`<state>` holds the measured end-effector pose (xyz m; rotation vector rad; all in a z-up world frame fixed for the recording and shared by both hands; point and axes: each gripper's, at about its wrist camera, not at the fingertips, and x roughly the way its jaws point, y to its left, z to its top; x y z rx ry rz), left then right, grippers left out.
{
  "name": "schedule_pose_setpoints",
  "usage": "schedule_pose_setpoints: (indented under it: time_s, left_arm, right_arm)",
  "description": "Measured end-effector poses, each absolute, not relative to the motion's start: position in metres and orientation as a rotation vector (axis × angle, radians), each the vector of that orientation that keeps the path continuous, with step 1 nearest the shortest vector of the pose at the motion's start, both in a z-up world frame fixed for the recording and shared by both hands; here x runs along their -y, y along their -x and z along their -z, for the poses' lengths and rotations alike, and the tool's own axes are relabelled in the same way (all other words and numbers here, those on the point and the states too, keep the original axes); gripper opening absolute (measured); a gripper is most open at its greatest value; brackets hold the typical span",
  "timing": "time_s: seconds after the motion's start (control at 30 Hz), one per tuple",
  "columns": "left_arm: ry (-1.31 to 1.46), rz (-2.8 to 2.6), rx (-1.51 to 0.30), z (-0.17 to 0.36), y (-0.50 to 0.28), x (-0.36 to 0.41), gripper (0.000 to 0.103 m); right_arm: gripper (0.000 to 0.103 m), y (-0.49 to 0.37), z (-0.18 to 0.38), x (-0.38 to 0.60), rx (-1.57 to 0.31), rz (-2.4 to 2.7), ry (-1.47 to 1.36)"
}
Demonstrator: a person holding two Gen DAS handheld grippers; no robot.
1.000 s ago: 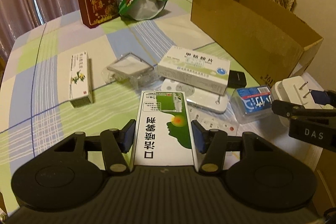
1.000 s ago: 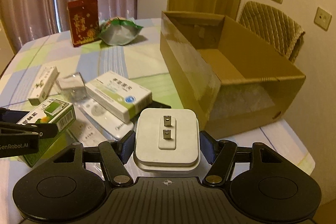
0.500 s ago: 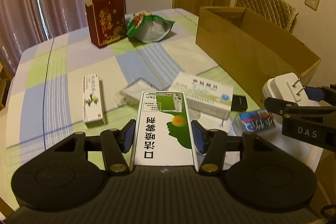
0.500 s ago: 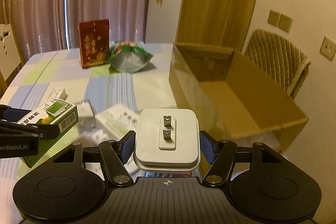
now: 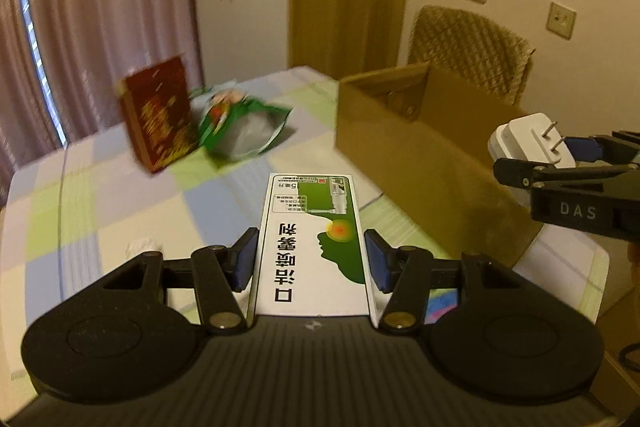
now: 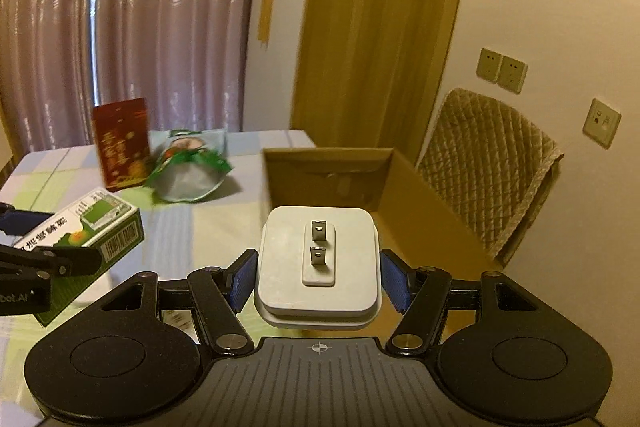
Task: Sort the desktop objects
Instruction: 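Carry the green box into the cardboard box and open the left tool while the right tool carries the plug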
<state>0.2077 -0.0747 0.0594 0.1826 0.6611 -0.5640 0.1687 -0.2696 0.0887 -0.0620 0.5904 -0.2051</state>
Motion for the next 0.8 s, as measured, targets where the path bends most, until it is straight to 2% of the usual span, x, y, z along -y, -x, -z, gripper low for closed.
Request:
schedule_pose_setpoints:
  time_s: [0.43, 0.8]
  left_arm:
    - [-0.191, 0.628, -0.628, -0.089, -0.264, 0.213, 0.051]
    - [-0.205, 0.698, -0.735, -0.065, -0.313, 0.296, 0.051]
  right_arm:
    - [0.064, -0.234, -0.082, 0.388, -0.707, 0.129, 0.019]
    - [0.064, -0.261, -0.041, 0.42, -0.9, 0.032, -0.024]
